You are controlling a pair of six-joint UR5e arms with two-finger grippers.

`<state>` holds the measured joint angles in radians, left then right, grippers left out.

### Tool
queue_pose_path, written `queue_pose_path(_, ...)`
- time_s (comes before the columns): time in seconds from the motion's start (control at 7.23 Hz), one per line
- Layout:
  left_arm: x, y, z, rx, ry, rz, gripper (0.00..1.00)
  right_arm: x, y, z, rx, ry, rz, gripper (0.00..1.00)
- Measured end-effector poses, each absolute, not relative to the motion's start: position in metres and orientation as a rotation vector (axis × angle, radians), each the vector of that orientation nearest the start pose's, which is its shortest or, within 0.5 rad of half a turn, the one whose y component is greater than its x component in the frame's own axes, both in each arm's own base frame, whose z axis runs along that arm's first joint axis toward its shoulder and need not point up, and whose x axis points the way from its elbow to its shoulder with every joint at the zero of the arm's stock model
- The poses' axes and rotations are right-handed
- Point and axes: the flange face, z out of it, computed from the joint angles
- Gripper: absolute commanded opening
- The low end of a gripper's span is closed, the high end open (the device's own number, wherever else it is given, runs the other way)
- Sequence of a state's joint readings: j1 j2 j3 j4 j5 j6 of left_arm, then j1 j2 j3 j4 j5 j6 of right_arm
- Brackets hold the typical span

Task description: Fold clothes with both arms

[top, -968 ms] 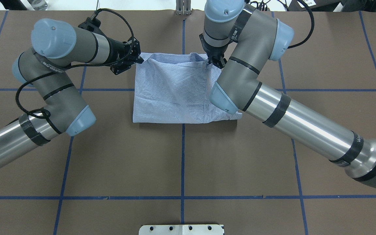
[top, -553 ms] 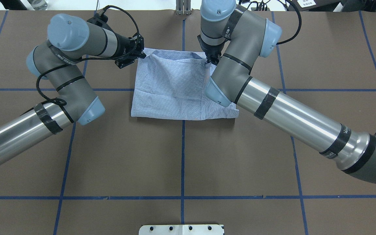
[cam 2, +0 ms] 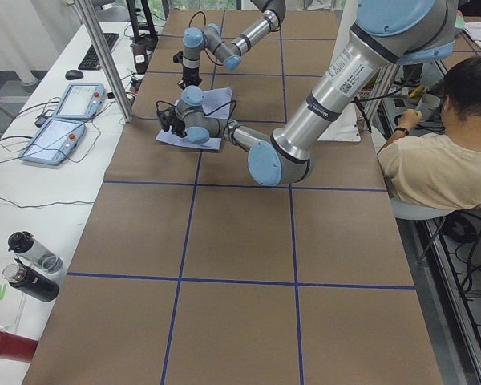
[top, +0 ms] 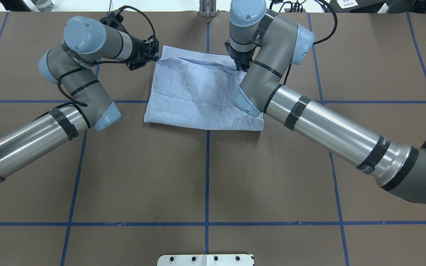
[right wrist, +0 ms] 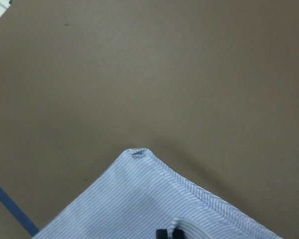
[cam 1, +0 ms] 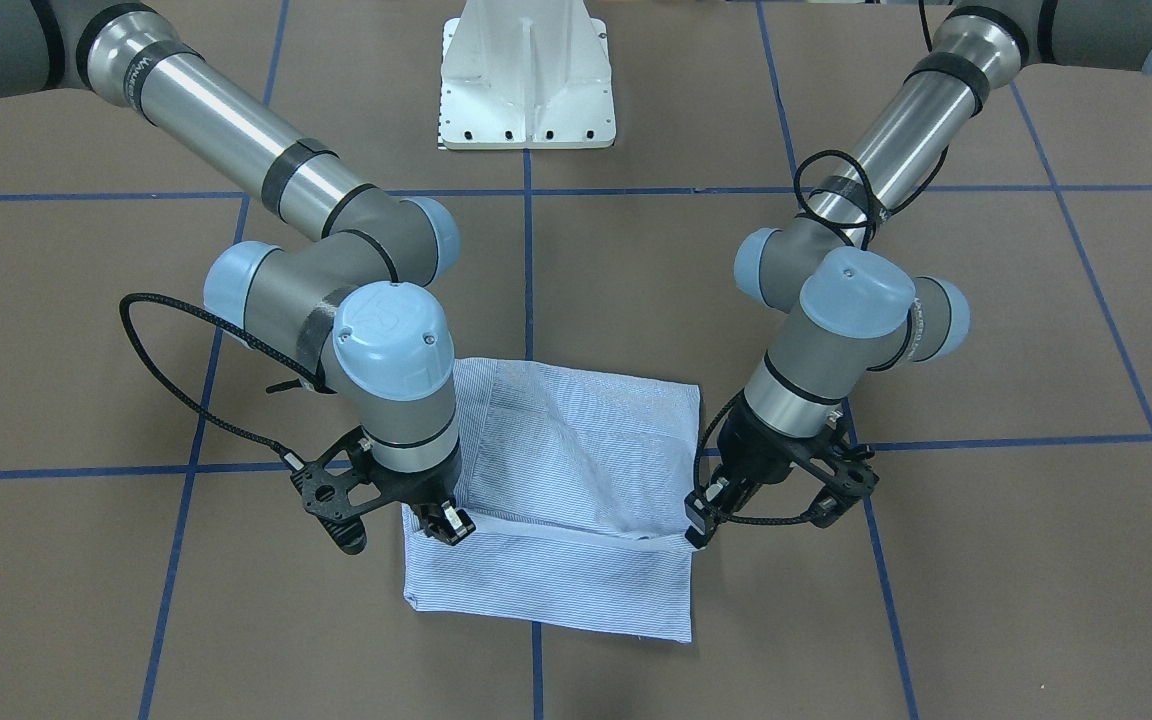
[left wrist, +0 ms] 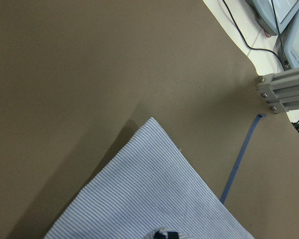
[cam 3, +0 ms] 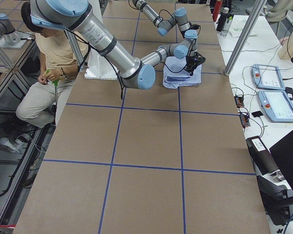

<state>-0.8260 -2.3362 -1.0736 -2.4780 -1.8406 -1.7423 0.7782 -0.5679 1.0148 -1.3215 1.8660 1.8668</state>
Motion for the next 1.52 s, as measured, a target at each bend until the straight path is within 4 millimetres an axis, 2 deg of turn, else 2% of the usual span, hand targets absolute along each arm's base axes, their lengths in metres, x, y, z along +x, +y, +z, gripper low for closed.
queue_pose_path(0.28,0.454,-0.67,0.313,0.185,1.2,-0.711,1.0,-0.507,-0.696,0.214,-0.097,-0.794,0.893,1.0)
queue_pose_path(0.41,0.451,-0.673,0.313,0.191,1.2,-0.713,1.0,-0.5,-0.701,0.209,-0.096,-0.803,0.887,1.0)
queue_pose_path(0.69,0.439,-0.677,0.307,0.198,1.212,-0.697,1.0,-0.495,-0.704,0.209,-0.086,-0.806,0.862,1.0)
queue_pose_path(0.83,0.428,-0.675,0.307,0.2,1.215,-0.64,1.0,-0.485,-0.703,0.217,-0.074,-0.809,0.809,1.0)
queue_pose_path(0.97,0.411,-0.667,0.318,0.226,1.207,-0.555,1.0,-0.462,-0.701,0.239,-0.065,-0.816,0.734,1.0)
queue_pose_path(1.11,0.386,-0.655,0.335,0.287,1.179,-0.441,1.0,-0.426,-0.699,0.271,-0.056,-0.82,0.644,1.0)
queue_pose_path(1.24,0.354,-0.644,0.347,0.352,1.133,-0.317,1.0,-0.387,-0.694,0.306,-0.047,-0.816,0.572,1.0)
queue_pose_path(1.52,0.275,-0.634,0.361,0.438,1.01,-0.074,1.0,-0.301,-0.669,0.377,0.008,-0.778,0.405,1.0)
